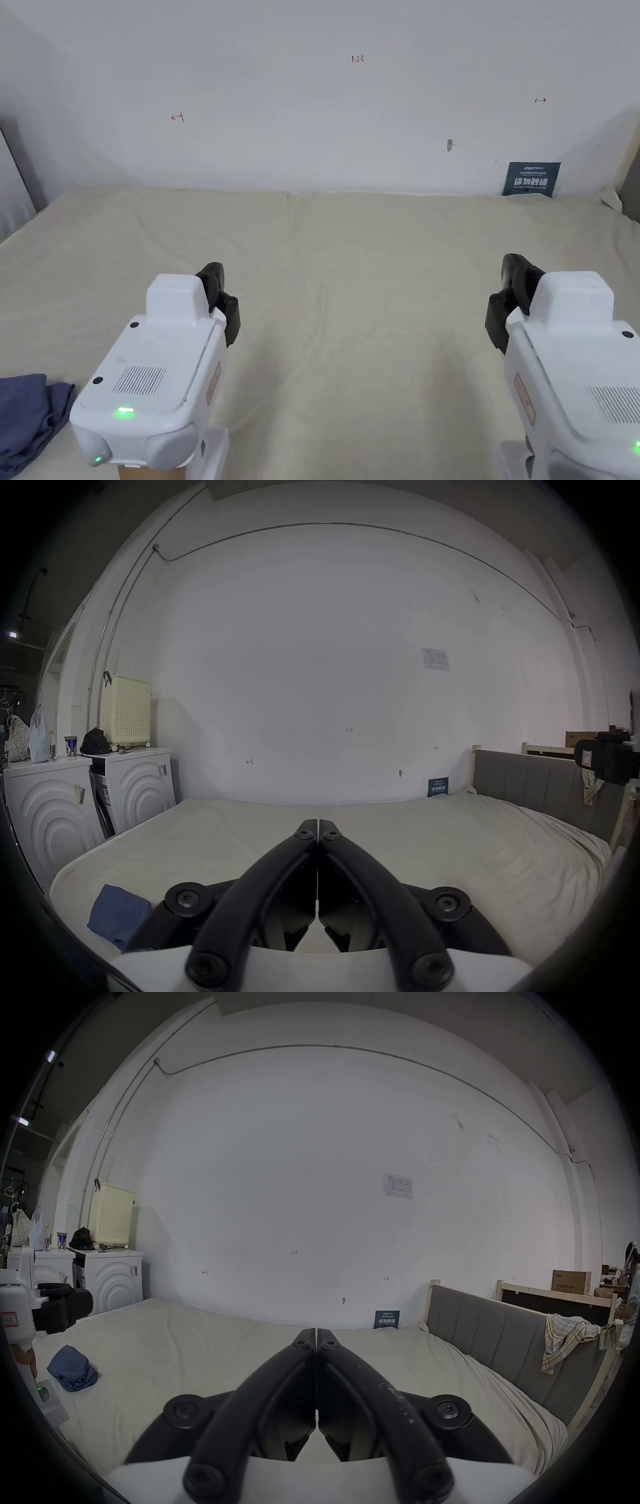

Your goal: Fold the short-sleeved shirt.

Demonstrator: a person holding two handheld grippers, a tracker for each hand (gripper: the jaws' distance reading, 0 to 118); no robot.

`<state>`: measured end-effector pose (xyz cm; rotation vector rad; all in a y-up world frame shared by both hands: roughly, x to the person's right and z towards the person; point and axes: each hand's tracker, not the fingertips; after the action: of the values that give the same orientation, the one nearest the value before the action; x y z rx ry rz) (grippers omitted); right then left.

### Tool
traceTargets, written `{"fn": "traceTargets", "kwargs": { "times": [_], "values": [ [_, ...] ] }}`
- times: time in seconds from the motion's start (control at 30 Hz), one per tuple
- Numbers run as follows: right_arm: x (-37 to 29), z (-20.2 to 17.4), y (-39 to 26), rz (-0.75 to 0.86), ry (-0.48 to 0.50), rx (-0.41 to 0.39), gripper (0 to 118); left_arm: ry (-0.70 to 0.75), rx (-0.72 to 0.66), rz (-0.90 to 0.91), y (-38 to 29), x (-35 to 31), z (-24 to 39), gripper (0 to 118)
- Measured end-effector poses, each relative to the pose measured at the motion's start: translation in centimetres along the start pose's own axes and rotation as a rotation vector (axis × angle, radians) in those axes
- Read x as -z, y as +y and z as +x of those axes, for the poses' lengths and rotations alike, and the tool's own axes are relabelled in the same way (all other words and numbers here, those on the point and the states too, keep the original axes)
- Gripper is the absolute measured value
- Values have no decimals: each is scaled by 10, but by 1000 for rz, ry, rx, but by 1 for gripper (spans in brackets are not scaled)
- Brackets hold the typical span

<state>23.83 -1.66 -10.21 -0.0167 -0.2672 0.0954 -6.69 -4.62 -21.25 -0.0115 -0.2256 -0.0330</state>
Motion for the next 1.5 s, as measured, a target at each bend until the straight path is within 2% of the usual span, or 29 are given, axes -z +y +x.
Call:
{"fn": "traceTargets", "kwargs": {
  "times": [0.33,0.4,0.47,0.53,0.57,0.6,0.63,0.67,0.73,1.5],
  "values": [
    [2,-1,-1,-4,-2,-5,3,7,1,6,2,-1,-1,0],
    [2,-1,-1,-5,-2,-4,4,9,-6,10,3,-1,-2,7],
    [2,-1,-2,-6,-1,-4,17,17,-12,5,3,0,-2,30],
    [1,-1,-2,-15,11,0,40,7,-22,-13,4,1,-4,67],
    [1,-1,-3,-16,13,1,57,9,-22,-14,4,2,-4,84],
    [1,-1,-4,-17,10,0,85,14,-20,-16,3,3,-3,110],
    [2,-2,-4,-25,7,-2,111,26,-11,-21,2,5,-2,118],
    [3,-2,-4,-32,7,-3,118,37,-3,-18,1,5,-1,118],
    [-2,-1,-9,-4,-15,-5,118,37,11,2,0,2,1,118],
    [4,-4,-3,-21,10,9,118,47,-10,17,1,2,-5,118]
  ]
}}
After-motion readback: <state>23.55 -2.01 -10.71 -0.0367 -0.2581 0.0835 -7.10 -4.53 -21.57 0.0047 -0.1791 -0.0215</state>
